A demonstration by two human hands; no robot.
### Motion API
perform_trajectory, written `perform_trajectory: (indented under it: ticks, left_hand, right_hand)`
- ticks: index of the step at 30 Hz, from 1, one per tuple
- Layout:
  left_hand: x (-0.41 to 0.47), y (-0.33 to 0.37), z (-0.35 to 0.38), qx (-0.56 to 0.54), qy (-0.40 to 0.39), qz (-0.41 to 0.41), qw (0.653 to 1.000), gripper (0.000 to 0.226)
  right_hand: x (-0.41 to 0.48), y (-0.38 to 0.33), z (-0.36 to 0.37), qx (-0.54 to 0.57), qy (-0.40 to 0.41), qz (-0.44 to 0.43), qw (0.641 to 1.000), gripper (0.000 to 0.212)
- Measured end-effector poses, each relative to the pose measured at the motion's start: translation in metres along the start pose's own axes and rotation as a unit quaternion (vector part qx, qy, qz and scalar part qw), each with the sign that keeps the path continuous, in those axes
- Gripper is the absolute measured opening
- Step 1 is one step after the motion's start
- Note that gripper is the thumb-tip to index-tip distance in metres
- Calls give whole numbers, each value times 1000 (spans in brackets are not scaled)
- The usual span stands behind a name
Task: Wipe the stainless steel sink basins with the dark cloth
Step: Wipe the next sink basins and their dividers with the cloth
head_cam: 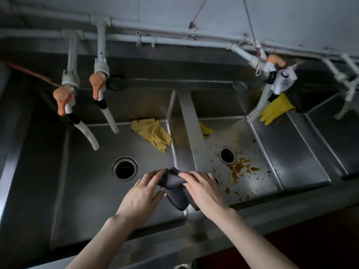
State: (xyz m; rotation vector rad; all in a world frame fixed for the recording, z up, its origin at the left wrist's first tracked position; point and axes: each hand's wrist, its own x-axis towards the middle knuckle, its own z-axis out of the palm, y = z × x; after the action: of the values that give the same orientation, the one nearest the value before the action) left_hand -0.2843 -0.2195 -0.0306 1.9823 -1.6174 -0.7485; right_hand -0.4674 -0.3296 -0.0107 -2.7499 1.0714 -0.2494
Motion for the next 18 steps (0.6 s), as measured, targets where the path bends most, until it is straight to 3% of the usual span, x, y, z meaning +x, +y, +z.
perform_trajectory:
  ticks: [3, 7, 12, 18]
  left_hand:
    - [16, 30, 7, 4, 17, 18, 1000, 62]
    - [42, 74, 29, 25, 32, 32, 999, 60]
    - [64, 139, 80, 53, 49, 4, 997, 58]
    - [74, 192, 139, 82, 5, -47, 996, 62]
  right_hand:
    - [-2, 27, -19, 9, 35, 19, 999, 34]
    - [-10, 81, -37, 48, 25, 26, 998, 36]
    - [-31, 161, -53, 63, 48, 8, 997, 29]
    - [-60, 243, -61, 49, -7, 15, 999, 37]
